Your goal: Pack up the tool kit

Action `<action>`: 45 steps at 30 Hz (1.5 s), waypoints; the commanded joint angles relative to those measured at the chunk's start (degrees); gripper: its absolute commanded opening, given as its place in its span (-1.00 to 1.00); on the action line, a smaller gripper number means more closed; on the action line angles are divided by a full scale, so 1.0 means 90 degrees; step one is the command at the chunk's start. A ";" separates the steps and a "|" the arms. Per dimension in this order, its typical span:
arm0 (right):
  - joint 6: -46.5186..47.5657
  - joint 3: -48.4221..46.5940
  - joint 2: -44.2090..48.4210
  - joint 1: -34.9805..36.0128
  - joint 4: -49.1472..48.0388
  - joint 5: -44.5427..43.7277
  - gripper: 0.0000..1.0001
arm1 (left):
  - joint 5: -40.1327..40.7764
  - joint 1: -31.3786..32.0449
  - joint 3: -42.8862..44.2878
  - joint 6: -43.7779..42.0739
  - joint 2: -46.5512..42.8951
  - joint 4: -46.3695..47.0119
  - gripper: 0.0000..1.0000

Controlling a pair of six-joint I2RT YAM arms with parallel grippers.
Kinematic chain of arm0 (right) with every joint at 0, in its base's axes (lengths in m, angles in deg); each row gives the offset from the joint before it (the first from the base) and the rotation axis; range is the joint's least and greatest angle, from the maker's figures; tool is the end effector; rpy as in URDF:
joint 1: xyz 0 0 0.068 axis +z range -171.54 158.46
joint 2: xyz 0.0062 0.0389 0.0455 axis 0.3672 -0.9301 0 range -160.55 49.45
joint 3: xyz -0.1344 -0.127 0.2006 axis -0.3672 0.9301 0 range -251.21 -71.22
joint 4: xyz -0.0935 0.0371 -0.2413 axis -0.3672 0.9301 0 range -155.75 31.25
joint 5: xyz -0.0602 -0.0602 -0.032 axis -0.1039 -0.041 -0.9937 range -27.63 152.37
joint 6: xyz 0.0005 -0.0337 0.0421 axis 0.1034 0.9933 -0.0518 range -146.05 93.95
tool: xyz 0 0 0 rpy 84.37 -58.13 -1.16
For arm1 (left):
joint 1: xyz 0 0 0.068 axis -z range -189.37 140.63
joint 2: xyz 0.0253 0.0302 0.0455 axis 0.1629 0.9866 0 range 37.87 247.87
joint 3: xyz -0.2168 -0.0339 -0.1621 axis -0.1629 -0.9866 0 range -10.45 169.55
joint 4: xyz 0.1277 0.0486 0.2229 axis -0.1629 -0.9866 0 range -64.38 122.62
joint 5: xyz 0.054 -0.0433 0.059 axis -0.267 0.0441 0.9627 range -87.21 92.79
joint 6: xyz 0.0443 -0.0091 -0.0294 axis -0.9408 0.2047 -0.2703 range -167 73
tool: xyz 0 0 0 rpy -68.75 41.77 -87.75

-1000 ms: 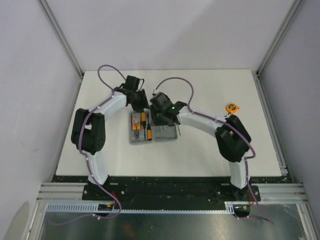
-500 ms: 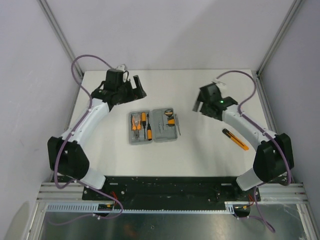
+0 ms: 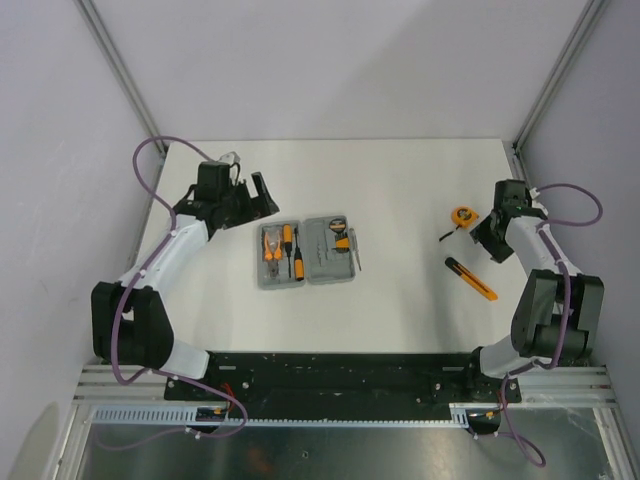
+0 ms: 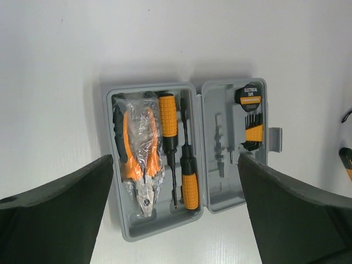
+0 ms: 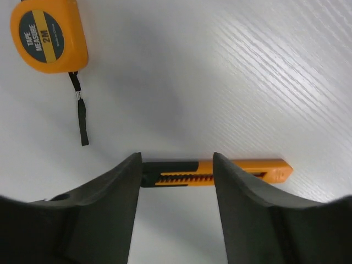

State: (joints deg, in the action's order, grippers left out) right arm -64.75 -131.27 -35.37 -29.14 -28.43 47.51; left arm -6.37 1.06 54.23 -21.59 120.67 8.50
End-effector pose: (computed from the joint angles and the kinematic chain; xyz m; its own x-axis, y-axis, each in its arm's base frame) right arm 0.2908 -0.0479 0.2325 -0.5294 0.6802 -0.5071 0.7401 0.6624 0.1159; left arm 0.3129 -0.0634 0.2828 -0.7236 -0.2975 -0.6228 -0.0175 0.9099 -0.4144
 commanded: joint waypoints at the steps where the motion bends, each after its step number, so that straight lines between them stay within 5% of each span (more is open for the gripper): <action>1: 0.0016 -0.0015 -0.0407 -0.0087 -0.0473 0.0560 0.08 | -0.0279 -0.0093 -0.0050 -0.0102 -0.0219 0.0446 0.99; 5: 0.0075 -0.0035 -0.1030 -0.0102 -0.0549 0.1079 -0.22 | -0.0275 -0.0143 -0.0127 -0.0072 -0.0196 0.0466 0.99; 11: 0.0262 -0.0061 -0.1482 0.0072 -0.0563 0.1537 -0.41 | -0.0318 -0.0171 -0.0234 -0.0028 -0.0207 0.0534 0.99; 22: -0.0036 0.0327 -0.1312 0.2257 0.0504 0.1063 -0.44 | -0.0459 -0.0183 -0.0458 0.0049 -0.0144 0.0710 0.99; 29: -0.0629 0.0872 -0.0583 0.2630 0.0604 0.1072 -0.41 | -0.0552 -0.0193 -0.0533 0.0082 -0.0079 0.0770 0.99; 33: -0.1063 0.0830 0.0293 0.2237 0.0464 0.1063 -0.22 | -0.0608 -0.0193 -0.0589 0.0137 -0.0043 0.0800 0.99; 39: -0.1755 0.0794 0.1079 0.1683 0.0631 0.0517 0.71 | -0.0046 -0.0231 -0.0734 0.0346 -0.0208 0.0797 0.99; 45: -0.2664 0.0717 0.0723 0.1054 0.1020 0.0457 0.88 | 0.0161 -0.0276 -0.0815 0.0485 -0.0313 0.0800 0.99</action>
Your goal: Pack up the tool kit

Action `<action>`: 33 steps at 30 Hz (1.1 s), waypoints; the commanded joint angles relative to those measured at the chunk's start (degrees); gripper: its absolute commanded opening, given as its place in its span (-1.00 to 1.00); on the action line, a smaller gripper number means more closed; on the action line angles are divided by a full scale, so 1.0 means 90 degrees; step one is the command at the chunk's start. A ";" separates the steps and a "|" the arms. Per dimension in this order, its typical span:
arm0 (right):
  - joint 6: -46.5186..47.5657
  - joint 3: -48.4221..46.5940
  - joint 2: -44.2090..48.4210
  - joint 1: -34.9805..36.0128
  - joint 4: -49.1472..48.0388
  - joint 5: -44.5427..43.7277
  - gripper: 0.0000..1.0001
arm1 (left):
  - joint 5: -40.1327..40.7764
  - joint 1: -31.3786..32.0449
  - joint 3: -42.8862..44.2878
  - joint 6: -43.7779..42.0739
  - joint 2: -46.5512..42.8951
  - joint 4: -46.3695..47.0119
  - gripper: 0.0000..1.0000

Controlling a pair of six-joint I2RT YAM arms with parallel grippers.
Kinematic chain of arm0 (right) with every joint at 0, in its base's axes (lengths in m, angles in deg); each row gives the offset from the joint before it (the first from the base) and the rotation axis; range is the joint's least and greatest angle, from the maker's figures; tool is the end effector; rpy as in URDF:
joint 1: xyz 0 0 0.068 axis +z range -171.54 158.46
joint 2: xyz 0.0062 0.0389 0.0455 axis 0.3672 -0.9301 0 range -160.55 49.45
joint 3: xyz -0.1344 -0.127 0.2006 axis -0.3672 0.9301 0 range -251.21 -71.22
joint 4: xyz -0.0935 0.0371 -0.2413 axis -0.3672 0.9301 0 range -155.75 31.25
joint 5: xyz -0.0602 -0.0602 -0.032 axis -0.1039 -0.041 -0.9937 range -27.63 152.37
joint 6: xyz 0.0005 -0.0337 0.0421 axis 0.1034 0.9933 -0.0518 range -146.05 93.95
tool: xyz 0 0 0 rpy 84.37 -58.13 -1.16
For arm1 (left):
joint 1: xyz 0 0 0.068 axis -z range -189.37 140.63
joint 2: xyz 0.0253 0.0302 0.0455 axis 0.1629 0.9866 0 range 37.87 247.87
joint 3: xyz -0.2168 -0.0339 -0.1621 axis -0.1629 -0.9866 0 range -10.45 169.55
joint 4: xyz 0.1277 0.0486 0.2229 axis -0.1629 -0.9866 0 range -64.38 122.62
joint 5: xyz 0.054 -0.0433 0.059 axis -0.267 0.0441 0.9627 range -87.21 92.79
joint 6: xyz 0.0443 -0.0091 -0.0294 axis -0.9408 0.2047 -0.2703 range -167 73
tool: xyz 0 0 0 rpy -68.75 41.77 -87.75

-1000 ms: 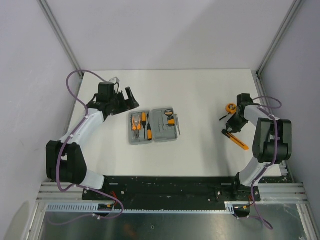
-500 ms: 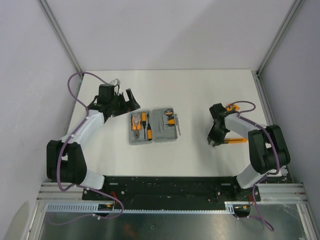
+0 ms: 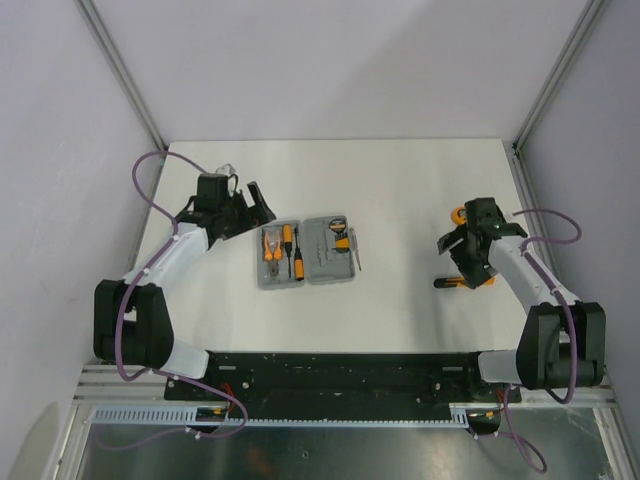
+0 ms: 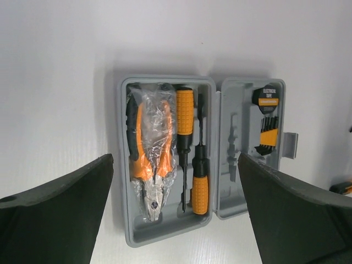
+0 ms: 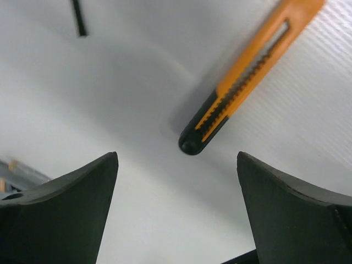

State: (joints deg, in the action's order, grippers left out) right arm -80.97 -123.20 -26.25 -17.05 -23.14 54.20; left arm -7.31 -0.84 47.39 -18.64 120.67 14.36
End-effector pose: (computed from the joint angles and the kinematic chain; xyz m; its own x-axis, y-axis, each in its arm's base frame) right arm 0.2468 0.0144 0.2256 -0.5418 0.7699 -0.3373 0.7352 0.6286 0.2538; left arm 0.3094 -0.0528 0.2517 -0.7253 -0.3641 -0.5842 -0.0819 0.8883 -0.4519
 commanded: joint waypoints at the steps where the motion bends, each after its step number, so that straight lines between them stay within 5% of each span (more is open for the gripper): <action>1: -0.1003 -0.0224 -0.0426 -0.0345 0.0549 -0.0290 0.88 | 0.0260 -0.0067 -0.0057 0.0168 -0.0313 0.0152 0.98; 18: -0.1646 -0.0355 -0.1683 -0.0714 0.0593 -0.0860 0.54 | 0.0375 -0.0065 -0.0091 0.0212 -0.0223 0.0154 0.97; 26: -0.1523 -0.0356 -0.2018 -0.0644 0.0490 -0.0969 -0.19 | 0.0415 -0.0069 -0.0098 0.0184 -0.0242 0.0155 0.98; 33: -0.1225 -0.0352 -0.1889 -0.0225 0.0248 -0.1041 -0.53 | 0.0432 -0.0064 -0.0099 0.0180 -0.0274 0.0153 0.98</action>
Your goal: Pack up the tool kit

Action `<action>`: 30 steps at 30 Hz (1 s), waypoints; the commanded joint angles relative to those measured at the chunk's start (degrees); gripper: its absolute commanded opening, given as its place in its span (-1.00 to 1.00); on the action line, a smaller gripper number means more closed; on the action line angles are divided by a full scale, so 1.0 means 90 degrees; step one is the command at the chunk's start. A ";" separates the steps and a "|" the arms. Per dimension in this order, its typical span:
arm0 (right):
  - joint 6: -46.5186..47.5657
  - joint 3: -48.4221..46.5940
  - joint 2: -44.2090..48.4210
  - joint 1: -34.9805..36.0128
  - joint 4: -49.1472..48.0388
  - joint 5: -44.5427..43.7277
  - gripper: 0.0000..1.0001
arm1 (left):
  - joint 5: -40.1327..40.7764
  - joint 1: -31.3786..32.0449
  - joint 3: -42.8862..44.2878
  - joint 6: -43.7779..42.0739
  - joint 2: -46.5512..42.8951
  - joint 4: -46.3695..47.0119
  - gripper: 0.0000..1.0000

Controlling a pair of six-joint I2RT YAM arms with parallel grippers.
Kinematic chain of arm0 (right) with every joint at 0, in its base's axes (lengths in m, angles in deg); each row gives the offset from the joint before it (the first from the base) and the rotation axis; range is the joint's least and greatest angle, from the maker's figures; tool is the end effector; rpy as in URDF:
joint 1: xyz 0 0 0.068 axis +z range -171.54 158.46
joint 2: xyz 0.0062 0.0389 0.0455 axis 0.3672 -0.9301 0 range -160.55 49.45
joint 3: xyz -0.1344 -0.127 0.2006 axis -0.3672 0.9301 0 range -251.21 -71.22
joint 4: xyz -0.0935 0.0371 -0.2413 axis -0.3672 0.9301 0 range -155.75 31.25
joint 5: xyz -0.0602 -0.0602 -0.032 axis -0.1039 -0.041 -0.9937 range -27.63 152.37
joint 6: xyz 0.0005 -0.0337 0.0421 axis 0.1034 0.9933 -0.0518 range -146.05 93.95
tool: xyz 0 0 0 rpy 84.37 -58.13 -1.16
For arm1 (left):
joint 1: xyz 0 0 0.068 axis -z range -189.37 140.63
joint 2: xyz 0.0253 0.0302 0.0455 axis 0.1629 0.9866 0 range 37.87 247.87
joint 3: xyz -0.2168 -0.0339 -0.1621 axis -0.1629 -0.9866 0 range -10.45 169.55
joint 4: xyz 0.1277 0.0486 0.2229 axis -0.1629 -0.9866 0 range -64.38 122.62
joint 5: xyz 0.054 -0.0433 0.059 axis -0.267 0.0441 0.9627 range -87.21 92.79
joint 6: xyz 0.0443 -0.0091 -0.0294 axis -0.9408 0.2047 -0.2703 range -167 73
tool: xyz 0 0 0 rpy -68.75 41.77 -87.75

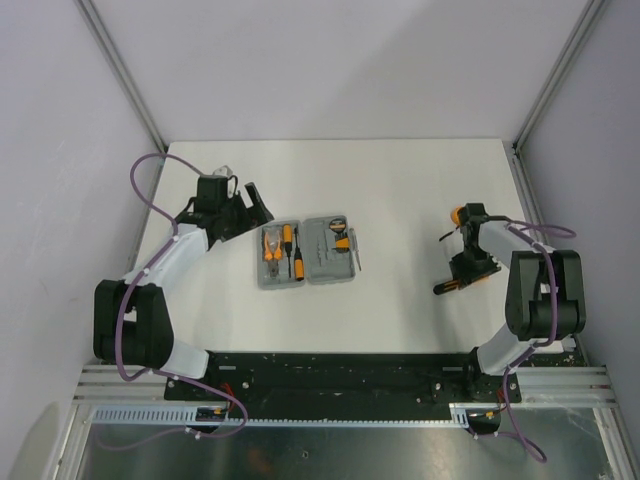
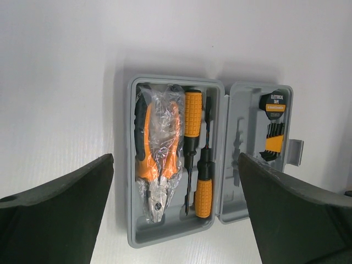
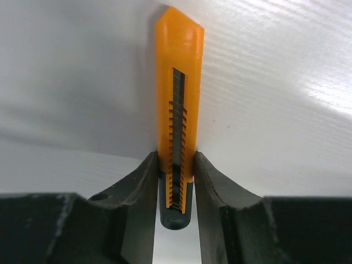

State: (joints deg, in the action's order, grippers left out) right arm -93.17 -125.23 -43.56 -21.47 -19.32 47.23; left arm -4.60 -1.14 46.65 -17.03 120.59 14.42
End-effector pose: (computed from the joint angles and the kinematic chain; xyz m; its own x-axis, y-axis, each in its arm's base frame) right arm 0.2707 -0.0088 0.1616 -0.3697 0.8888 -0.2708 0.9259 0.3767 -0.0277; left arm 0.3084 -0.0493 0.2478 -0.7104 -0.3978 -0.5806 -0.1397 0.8882 -0.4376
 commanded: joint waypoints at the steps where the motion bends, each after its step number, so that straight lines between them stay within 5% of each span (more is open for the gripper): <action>1: 0.0224 -0.0128 0.0053 0.0333 -0.0256 -0.0240 -0.61 | 0.0134 -0.0033 -0.0011 -0.0005 -0.0265 0.0146 0.98; 7: 0.1307 -0.0131 0.0268 0.0958 -0.0977 0.0107 -0.97 | 0.0095 -0.0035 -0.0026 -0.0001 -0.0261 0.0152 0.98; 16: 0.2523 -0.0635 0.0470 0.2571 -0.1919 0.0729 -1.00 | -0.0032 -0.0035 -0.0016 0.0053 -0.0141 0.0147 0.98; 22: 0.3813 -0.2387 -0.0663 0.3567 -0.2169 0.1708 -1.00 | -0.0218 -0.0035 -0.0048 0.0082 -0.0040 0.0149 0.98; 30: 0.4437 -0.5040 -0.2621 0.4439 -0.1339 0.1723 -1.00 | -0.0209 -0.0035 -0.0053 0.0057 -0.0037 0.0136 0.97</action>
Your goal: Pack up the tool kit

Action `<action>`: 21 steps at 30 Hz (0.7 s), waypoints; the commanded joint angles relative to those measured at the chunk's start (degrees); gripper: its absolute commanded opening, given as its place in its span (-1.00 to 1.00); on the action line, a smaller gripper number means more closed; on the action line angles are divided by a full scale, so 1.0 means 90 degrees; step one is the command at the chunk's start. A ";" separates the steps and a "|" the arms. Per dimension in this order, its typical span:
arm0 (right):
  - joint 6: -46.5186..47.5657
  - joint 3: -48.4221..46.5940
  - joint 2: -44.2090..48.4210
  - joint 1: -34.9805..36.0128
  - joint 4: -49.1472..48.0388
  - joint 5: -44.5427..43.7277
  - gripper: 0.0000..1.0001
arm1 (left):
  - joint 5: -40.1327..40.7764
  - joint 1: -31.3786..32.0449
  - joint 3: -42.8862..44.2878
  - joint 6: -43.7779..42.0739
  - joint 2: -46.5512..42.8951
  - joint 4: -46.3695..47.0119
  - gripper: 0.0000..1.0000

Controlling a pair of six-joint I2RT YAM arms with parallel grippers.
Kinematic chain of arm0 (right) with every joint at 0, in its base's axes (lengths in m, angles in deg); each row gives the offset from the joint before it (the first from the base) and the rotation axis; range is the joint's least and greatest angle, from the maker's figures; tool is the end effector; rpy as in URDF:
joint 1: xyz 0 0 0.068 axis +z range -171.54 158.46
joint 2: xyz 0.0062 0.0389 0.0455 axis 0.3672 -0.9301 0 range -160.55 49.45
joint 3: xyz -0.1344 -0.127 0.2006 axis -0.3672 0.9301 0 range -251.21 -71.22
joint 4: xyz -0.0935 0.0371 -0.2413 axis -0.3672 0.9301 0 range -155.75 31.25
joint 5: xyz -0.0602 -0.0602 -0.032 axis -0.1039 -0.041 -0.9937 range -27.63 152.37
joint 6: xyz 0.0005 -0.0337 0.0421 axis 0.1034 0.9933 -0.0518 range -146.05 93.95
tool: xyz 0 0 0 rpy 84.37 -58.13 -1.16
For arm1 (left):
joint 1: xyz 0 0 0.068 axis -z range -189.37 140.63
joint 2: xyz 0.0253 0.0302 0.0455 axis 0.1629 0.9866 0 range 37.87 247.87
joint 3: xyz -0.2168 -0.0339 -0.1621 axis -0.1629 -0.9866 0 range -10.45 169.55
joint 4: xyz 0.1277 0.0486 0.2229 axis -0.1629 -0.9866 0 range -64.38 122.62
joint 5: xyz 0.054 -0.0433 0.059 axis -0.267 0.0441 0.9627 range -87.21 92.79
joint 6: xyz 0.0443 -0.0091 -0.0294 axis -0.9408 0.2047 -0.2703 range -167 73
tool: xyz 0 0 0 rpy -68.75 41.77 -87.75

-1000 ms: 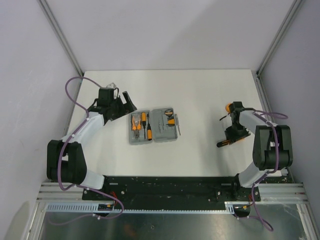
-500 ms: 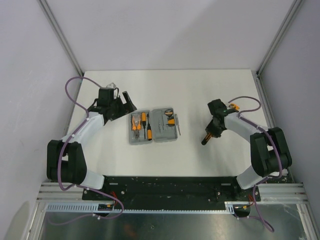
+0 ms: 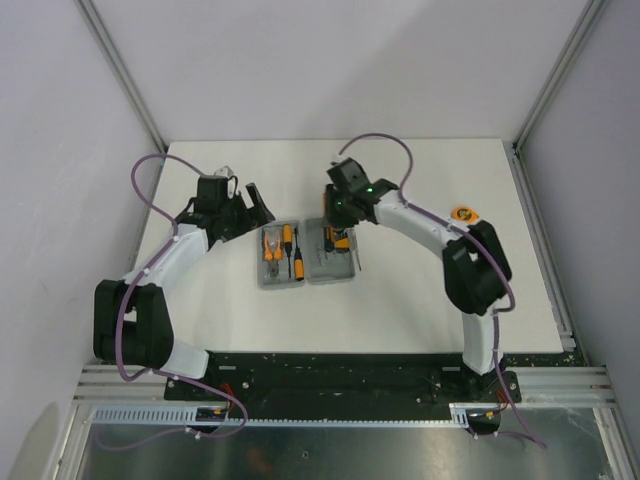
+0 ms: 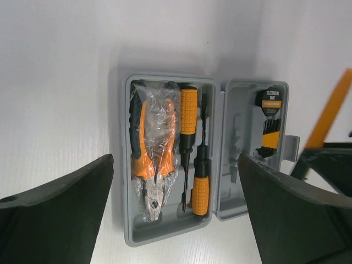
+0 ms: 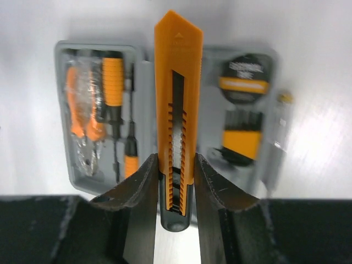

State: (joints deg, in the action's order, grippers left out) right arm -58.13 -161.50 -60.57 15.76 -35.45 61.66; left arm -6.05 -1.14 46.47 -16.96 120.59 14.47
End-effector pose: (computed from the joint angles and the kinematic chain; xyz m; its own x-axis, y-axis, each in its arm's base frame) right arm 0.3436 0.2614 0.2513 -0.8350 0.0313 -0.5493 -0.1845 0.9247 0.3331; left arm 0.3078 -0.0501 0.2470 -0.7202 -0.3956 -0.5699 -0.1266 0.8826 -0.4528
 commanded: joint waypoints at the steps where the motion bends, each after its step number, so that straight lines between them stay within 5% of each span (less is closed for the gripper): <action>1: 0.0565 -0.1310 -0.0943 0.0369 0.0574 0.0129 -1.00 | -0.0041 -0.0035 -0.0030 0.0045 -0.0039 0.0132 0.98; 21: 0.0078 -0.1883 -0.1921 0.0823 0.1240 0.0284 -1.00 | -0.0166 -0.0035 0.0034 0.0044 0.0134 0.0142 0.97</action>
State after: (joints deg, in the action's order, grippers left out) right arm -54.87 -175.81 -76.92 22.40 -26.03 64.43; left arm -6.64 -1.14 46.47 -16.96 121.53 14.49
